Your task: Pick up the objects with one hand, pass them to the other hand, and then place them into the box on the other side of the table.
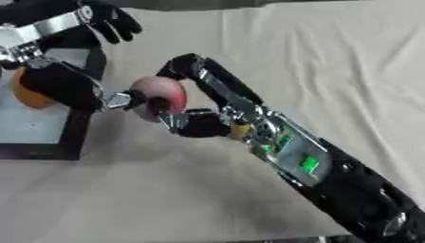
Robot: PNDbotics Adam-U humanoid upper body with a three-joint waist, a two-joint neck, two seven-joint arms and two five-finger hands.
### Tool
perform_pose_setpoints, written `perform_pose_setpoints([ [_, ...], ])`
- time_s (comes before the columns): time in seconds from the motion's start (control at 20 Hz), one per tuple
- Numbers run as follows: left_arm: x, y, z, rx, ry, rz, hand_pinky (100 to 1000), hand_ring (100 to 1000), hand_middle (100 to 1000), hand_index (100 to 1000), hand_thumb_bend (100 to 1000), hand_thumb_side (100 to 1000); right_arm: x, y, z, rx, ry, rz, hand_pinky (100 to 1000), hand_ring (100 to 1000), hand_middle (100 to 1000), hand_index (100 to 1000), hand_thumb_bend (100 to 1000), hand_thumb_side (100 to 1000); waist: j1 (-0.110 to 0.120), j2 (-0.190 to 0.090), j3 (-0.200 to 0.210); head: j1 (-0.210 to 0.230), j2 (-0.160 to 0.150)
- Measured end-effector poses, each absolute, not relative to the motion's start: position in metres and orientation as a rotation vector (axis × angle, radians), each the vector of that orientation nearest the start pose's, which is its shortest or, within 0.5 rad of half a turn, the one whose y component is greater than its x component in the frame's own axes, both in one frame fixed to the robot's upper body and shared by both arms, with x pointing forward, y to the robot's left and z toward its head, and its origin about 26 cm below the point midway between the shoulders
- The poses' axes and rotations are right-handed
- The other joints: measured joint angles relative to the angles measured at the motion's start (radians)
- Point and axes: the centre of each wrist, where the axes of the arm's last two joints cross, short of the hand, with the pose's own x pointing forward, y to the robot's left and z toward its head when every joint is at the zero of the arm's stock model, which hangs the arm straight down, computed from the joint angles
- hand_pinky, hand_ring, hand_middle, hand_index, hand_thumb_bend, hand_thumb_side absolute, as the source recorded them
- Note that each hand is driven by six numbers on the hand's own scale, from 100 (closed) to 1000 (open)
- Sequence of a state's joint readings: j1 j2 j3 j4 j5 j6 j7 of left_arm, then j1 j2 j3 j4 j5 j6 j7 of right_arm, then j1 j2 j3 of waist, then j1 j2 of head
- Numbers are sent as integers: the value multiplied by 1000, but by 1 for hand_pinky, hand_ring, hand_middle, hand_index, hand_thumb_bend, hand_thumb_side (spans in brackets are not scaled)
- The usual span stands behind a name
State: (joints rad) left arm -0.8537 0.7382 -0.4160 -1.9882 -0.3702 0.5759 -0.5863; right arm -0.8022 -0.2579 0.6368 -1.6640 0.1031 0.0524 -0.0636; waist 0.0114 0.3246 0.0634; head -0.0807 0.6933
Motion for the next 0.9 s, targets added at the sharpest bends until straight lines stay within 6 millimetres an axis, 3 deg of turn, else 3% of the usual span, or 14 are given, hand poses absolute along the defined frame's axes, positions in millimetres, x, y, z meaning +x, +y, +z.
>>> perform_pose_setpoints([
  [0.45, 299, 179, 322, 600, -1594, -1464, 765, 776, 738, 825, 403, 248, 332, -58, 209, 131, -2270, 1078, 788, 657, 499, 545, 100, 100, 0, 0, 0, 0, 0],
  [0.9, 297, 178, 321, 619, -1600, -1444, 757, 769, 732, 790, 293, 148, 331, -58, 210, 136, -2302, 1085, 794, 650, 497, 543, 100, 100, 0, 0, -1, 6, -1],
])
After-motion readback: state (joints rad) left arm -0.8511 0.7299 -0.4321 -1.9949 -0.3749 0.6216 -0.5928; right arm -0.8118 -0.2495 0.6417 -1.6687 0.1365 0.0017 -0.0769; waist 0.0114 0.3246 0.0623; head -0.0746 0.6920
